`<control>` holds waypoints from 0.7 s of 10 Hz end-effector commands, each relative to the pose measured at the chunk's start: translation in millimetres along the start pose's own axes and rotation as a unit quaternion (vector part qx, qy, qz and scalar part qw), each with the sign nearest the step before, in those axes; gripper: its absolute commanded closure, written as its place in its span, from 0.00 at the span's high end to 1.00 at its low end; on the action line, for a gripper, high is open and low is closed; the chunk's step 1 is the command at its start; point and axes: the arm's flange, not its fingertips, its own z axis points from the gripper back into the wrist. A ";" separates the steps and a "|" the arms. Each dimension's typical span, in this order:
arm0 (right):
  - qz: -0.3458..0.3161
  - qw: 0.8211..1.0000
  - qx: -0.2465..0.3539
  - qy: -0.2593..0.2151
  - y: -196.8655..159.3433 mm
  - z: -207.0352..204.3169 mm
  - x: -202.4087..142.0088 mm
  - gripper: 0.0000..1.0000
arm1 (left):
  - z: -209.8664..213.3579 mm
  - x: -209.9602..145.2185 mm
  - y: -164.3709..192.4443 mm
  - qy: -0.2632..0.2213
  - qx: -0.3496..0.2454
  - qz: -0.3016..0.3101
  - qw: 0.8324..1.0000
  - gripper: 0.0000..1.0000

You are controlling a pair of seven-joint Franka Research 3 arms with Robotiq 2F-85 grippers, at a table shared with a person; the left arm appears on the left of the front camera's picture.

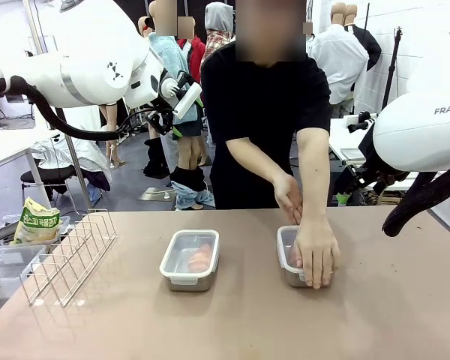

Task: Place the bread in airtight containers.
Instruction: Release when the human grabs the Airtight Container lid.

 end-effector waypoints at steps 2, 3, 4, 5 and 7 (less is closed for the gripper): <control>0.000 1.000 0.001 0.001 -0.6 0.3 -0.5 1.00 | 1.0 -0.5 -0.4 0.003 -0.001 0.005 1.000 1.00; 0.000 1.000 0.001 0.001 -0.6 0.3 -0.5 1.00 | 1.0 -0.5 -0.4 0.003 -0.001 0.005 1.000 1.00; 0.000 1.000 0.001 0.001 -0.6 0.3 -0.5 1.00 | 1.0 -0.5 -0.4 0.003 -0.001 0.005 1.000 1.00; 0.000 1.000 0.001 0.001 -0.6 0.3 -0.5 1.00 | 1.0 -0.5 -0.4 0.003 -0.001 0.005 1.000 1.00; 0.000 1.000 0.001 0.001 -0.6 0.3 -0.5 1.00 | 1.0 -0.5 -0.4 0.003 -0.001 0.005 1.000 1.00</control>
